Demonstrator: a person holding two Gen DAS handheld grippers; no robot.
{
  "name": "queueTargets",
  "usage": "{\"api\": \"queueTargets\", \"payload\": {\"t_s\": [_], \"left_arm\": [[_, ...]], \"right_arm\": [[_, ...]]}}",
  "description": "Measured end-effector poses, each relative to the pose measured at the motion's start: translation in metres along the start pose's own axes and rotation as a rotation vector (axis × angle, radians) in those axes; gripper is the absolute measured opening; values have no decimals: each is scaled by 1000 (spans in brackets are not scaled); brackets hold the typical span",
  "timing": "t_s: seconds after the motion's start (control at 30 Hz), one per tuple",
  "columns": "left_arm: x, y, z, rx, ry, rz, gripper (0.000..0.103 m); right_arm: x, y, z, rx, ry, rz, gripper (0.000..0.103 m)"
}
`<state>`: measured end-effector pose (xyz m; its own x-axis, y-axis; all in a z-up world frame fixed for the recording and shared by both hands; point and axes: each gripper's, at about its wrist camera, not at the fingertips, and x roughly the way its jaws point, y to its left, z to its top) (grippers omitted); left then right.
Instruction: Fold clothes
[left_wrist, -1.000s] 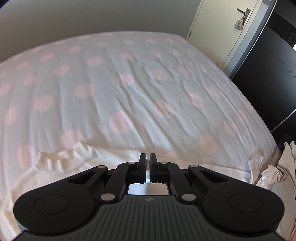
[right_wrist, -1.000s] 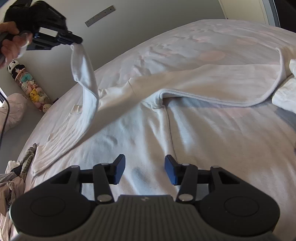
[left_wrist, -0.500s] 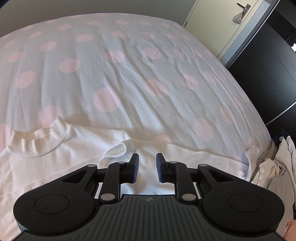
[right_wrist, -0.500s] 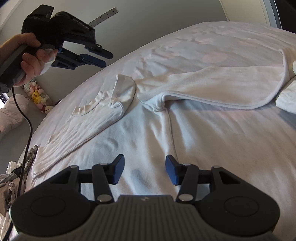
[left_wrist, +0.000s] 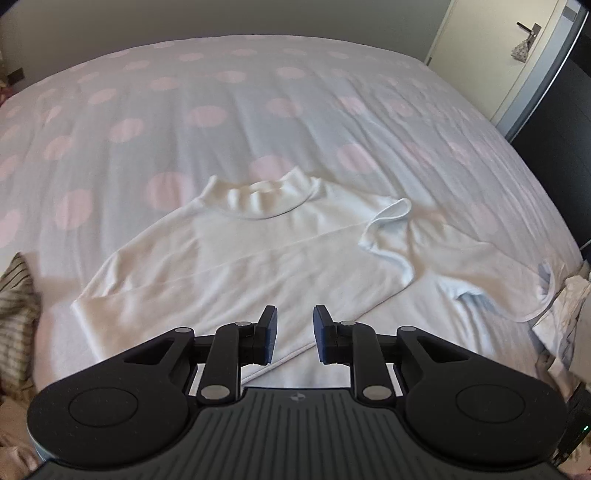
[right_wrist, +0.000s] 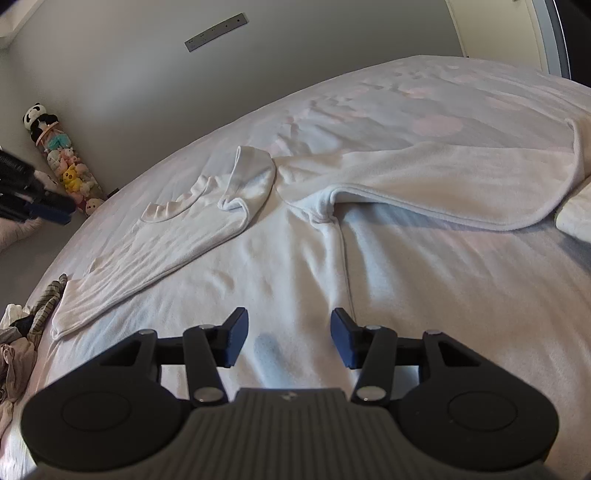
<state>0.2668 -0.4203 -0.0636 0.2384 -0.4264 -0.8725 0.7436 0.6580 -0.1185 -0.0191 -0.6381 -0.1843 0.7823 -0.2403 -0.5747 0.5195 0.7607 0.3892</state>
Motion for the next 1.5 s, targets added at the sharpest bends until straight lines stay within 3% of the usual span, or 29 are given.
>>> {"api": "queueTargets", "payload": {"t_s": [0.2,0.4,0.67,0.73,0.8,0.9,1.07,1.23,1.33,1.5], "left_arm": [[-12,67,-54,32,4,181,20],[15,84,-100,175,52,301,20],[57,73,-100,338,35,327,20],[61,70,-98,363,34,317,9],[57,71,-100,365,23,295,8],[40,85,-103,298,9,286,7],[26,127,-104,35,8,184,7],[34,149,-103,-145,93,166,4],[22,151,-106,-189,45,153,5],[3,142,-98,-264,-125,112,22]], "right_arm": [[2,5,-1,-36,1,-12,58],[4,8,-2,-62,3,-13,63],[7,10,-4,-81,1,-9,67],[8,10,-4,-86,1,-9,67],[9,10,-5,-88,2,-8,68],[8,10,-5,-86,1,-4,69],[8,10,-4,-80,2,-3,69],[7,10,-3,-76,4,-2,69],[8,11,-3,-80,3,-9,69],[8,16,-6,-93,3,-31,70]]}}
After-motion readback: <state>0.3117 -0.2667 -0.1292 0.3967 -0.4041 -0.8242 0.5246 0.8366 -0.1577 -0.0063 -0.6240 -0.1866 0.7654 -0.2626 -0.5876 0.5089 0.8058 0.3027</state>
